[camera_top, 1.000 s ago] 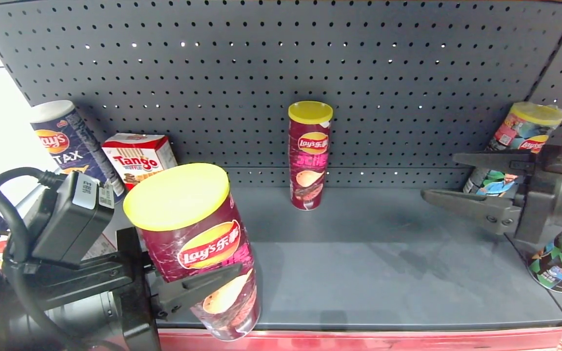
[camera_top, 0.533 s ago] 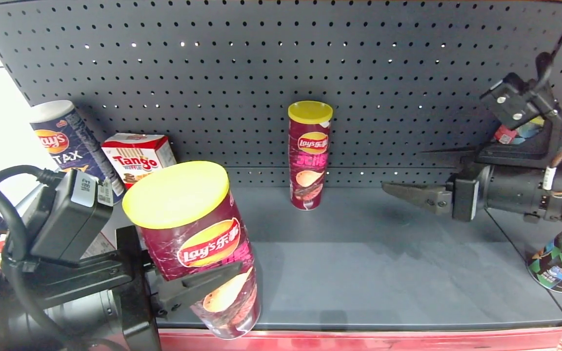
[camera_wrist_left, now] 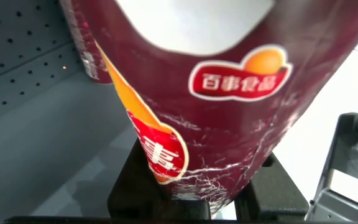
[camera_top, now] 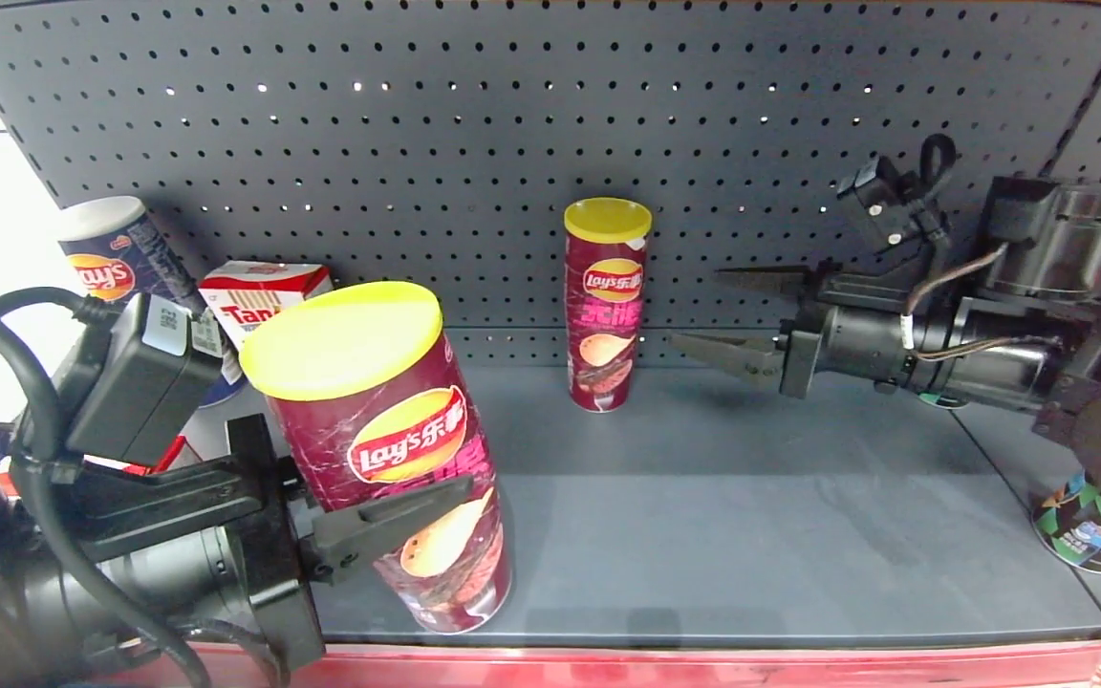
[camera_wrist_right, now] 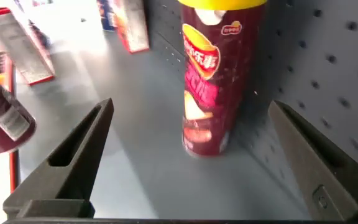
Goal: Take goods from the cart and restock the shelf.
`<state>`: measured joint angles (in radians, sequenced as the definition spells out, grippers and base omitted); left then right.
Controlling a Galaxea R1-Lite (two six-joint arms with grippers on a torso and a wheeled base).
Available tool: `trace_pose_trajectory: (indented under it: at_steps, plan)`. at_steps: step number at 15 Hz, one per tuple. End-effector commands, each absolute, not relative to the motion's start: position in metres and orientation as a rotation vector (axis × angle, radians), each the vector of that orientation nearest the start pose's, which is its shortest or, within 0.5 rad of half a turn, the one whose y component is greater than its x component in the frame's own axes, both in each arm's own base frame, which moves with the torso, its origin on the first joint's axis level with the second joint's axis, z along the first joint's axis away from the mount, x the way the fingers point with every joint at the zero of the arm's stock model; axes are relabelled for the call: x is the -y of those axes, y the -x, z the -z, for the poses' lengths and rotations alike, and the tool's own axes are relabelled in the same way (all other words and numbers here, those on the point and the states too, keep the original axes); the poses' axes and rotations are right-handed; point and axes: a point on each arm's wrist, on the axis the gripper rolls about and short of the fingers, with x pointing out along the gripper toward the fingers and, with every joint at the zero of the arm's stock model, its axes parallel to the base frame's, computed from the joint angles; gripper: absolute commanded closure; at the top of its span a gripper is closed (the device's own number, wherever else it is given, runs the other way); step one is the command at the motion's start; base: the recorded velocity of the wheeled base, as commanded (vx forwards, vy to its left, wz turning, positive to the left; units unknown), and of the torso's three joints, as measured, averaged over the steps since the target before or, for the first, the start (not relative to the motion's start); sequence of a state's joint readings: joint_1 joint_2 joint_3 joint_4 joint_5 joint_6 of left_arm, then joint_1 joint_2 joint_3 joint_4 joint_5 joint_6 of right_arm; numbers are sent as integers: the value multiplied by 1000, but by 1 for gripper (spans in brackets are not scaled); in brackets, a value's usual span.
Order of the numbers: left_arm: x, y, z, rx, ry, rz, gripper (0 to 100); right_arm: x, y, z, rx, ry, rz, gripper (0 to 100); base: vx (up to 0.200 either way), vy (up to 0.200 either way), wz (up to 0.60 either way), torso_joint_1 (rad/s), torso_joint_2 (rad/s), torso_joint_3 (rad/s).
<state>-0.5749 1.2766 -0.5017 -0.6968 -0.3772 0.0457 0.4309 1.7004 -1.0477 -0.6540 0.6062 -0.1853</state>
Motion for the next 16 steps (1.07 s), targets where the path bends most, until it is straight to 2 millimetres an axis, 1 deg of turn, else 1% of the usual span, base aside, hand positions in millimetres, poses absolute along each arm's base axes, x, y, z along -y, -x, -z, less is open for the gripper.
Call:
trace_pose_trajectory:
  at_steps: [1,2,3,4,5,6,9,11,15,16]
  plan:
    - [109,-159,-210,-65,-49,938,100,-149,-326,-230,88,165,-1085,0,0,0,0,0,0,0]
    - [109,-159,-210,-65,-48,937,100,-150,-329,-231,99,166,-1094,0,0,0,0,0,0,0]
    - [107,-159,-211,-62,-47,928,100,-154,-341,-230,114,168,-1102,0,0,0,0,0,0,0]
    - [106,-159,-211,-61,-47,926,100,-157,-347,-228,115,169,-1105,0,0,0,0,0,0,0]
    - [106,-159,-211,-59,-46,926,100,-157,-348,-227,113,169,-1106,0,0,0,0,0,0,0]
    - [107,-159,-211,-61,-47,926,100,-162,-355,-222,109,167,-1128,0,0,0,0,0,0,0]
    - [107,-161,-211,-64,-47,925,100,-170,-366,-215,105,166,-1139,0,0,0,0,0,0,0]
    - [106,-161,-210,-66,-47,922,100,-177,-371,-209,100,164,-1152,0,0,0,0,0,0,0]
    - [106,-161,-210,-67,-47,919,100,-194,-373,-196,94,161,-1187,0,0,0,0,0,0,0]
    - [106,-161,-209,-69,-47,919,100,-196,-372,-195,93,160,-1191,0,0,0,0,0,0,0]
